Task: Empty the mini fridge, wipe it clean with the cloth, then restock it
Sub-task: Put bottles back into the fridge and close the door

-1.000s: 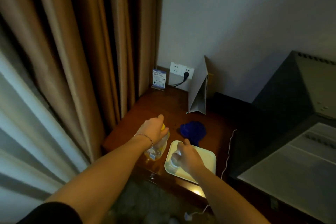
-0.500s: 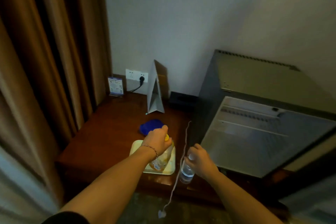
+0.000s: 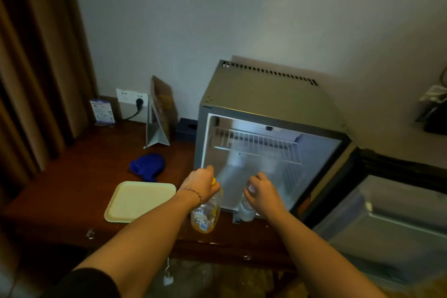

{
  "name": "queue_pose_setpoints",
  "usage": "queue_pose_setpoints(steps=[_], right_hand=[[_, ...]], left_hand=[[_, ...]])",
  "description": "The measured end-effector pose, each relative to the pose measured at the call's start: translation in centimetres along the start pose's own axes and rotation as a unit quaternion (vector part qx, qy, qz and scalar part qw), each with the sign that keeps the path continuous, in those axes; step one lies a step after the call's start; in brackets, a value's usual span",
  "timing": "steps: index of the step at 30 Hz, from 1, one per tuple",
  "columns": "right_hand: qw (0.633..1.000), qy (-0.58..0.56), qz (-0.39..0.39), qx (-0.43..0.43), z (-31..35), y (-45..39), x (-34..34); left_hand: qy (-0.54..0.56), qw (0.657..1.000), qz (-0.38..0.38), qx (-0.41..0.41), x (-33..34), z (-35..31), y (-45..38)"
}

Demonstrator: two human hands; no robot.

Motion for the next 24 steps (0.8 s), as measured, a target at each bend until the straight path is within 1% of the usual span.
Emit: queue_pose_setpoints(steps=[6,9,13,15,19,24], right_hand=[[1.000,-0.007,0.010,0.013,-2.5,-2.8,-1.1],[0.999,-0.013,0.016,0.029,-2.9,-5.1,-0.8],[0.996,-0.010,0.066,0.066,-3.6,-7.8,1.0],[0.994,-0.026,0.068,0.077,-3.8,-8.7,1.7],[0.994,-0.024,0.070,0.080,-4.8,-9.0,3.2],[0.994,-0.073,0.049,0.065,-6.2,-10.6,2.5]], left_hand=[[0.006,1.000,0.002,-0.018,1.3,-1.8,-3.1],[-0.004,1.000,0.024,-0.009,2.3,-1.9,-5.6],[0.027,0.996,0.061,-0.056,4.1,-0.5,-8.5],[0.033,0.996,0.054,-0.056,4.7,0.0,-9.6],[0.056,0.997,0.017,-0.044,5.9,0.4,-10.5],[0.070,0.997,-0.020,-0.012,5.6,-0.4,-12.5]])
Point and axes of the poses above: each hand's wrist, its own y-axis away from the middle knuckle, its own x-axis out of the palm, z = x × y, the point moved 9 cm from there along -y, towards the middle knuckle, and after that the axes turned 14 degrees about x, right-handed, at the moved point
